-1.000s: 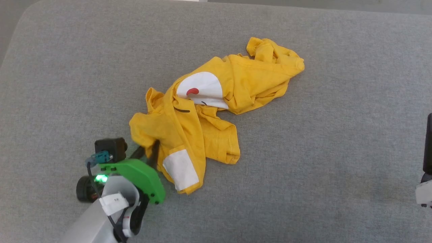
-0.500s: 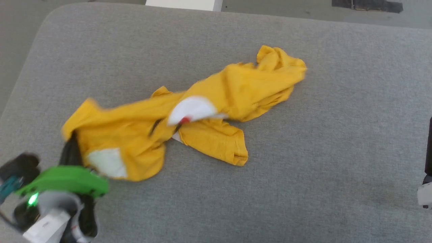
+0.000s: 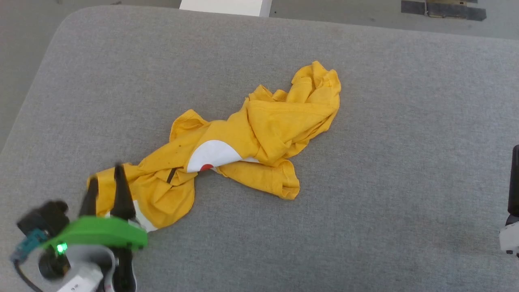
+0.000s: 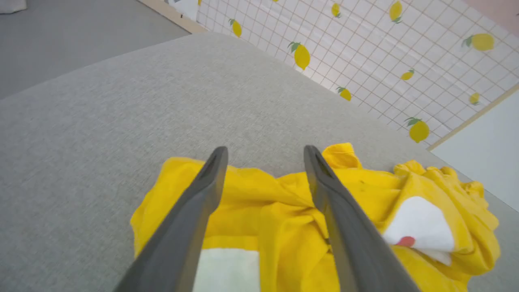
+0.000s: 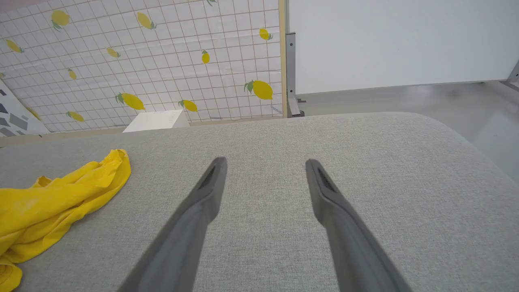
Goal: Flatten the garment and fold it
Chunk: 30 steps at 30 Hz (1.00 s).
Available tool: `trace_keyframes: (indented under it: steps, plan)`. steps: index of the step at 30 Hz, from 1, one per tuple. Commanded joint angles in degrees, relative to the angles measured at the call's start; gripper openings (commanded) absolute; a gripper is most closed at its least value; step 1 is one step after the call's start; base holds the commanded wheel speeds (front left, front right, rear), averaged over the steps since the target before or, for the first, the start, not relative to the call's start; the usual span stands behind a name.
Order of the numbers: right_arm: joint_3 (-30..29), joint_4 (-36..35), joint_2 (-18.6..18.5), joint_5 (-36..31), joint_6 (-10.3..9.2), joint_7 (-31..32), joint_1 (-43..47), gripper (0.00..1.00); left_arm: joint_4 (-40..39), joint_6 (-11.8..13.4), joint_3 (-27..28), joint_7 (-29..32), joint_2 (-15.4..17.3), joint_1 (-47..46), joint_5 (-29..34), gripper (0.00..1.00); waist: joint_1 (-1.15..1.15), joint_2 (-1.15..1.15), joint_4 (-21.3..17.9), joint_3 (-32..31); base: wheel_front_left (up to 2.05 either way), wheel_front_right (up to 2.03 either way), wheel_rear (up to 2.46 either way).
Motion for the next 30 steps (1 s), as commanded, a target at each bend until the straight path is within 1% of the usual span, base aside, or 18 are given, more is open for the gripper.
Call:
trace_keyframes:
  steps: [1,2,3,5,7,8,10,12,14,19,23,27,30]
  plan:
    - [-0.1,-0.1,0.0,0.0,-0.08,0.2,0.4,1.0,-2.7,-1.1,1.4,-0.4,-0.6,-2.1,3.0,1.0,0.0,0.0,0.0,-0.4,0.0,0.0,0.0]
    - [-0.2,-0.2,0.0,0.0,-0.08,0.2,0.5,1.0,-5.1,-2.0,2.5,-0.5,-1.1,-2.7,6.0,1.0,0.0,0.0,0.1,-0.5,0.0,0.0,0.0]
    - [-0.2,-0.2,0.0,0.1,-0.08,0.2,0.7,1.0,-8.0,-3.4,3.7,-0.5,-2.0,-3.1,10.0,1.0,0.0,0.0,0.0,-0.6,0.0,0.0,0.0]
    - [-0.2,0.1,0.0,0.3,-0.08,0.0,1.0,1.0,-12.6,-5.3,5.5,-0.5,-4.0,-3.2,17.7,1.0,0.0,0.0,-0.1,-0.9,0.0,0.0,0.0]
    - [0.1,0.6,0.0,0.8,-0.08,-0.3,1.4,1.0,-15.7,-6.7,6.6,-0.5,-6.1,-2.6,25.2,1.0,0.0,0.0,-0.2,-1.3,0.0,0.0,0.0]
    - [0.3,0.9,0.0,1.0,-0.08,-0.5,1.6,1.0,-16.2,-6.9,6.8,-0.5,-6.9,-1.8,29.4,1.0,0.0,0.0,-0.3,-1.5,0.0,0.0,0.0]
    - [0.8,1.6,0.0,1.4,-0.08,-0.9,2.1,1.0,-15.0,-7.6,5.8,-0.5,-7.6,0.4,35.1,1.0,0.0,0.0,-0.5,-1.9,0.0,0.0,0.0]
    - [1.2,2.0,0.0,1.7,-0.08,-1.3,2.5,1.0,-13.2,-8.3,5.3,-0.5,-9.4,1.9,37.0,1.0,0.0,0.0,-0.6,-2.2,0.0,0.0,0.0]
    - [1.5,2.3,0.0,1.8,-0.08,-1.6,3.0,1.0,-11.7,-9.4,5.6,-0.5,-10.8,2.9,37.7,1.0,0.0,0.0,-0.5,-2.5,0.0,0.0,0.0]
    - [2.9,2.1,0.0,1.1,-0.08,-1.6,3.8,1.0,-9.5,-12.1,7.4,-0.5,-12.3,4.0,39.0,1.0,0.0,0.0,0.0,-3.2,0.0,0.0,0.0]
    - [5.9,0.3,0.0,-0.6,-0.08,-0.7,3.5,1.0,-9.2,-13.7,9.5,-0.5,-13.4,4.2,39.5,1.0,0.0,0.0,0.5,-3.4,0.0,0.0,0.0]
    - [12.3,-1.5,0.0,-2.7,-0.08,1.5,1.9,1.0,-9.1,-15.4,10.7,-0.5,-15.0,3.9,39.9,1.0,0.0,0.0,1.2,-2.8,0.0,0.0,0.0]
    - [19.7,-1.2,0.0,-3.7,-0.08,4.3,-0.2,1.0,-8.9,-16.5,11.4,-0.5,-16.2,3.4,40.2,1.0,0.0,0.0,1.8,-1.9,0.0,0.0,0.0]
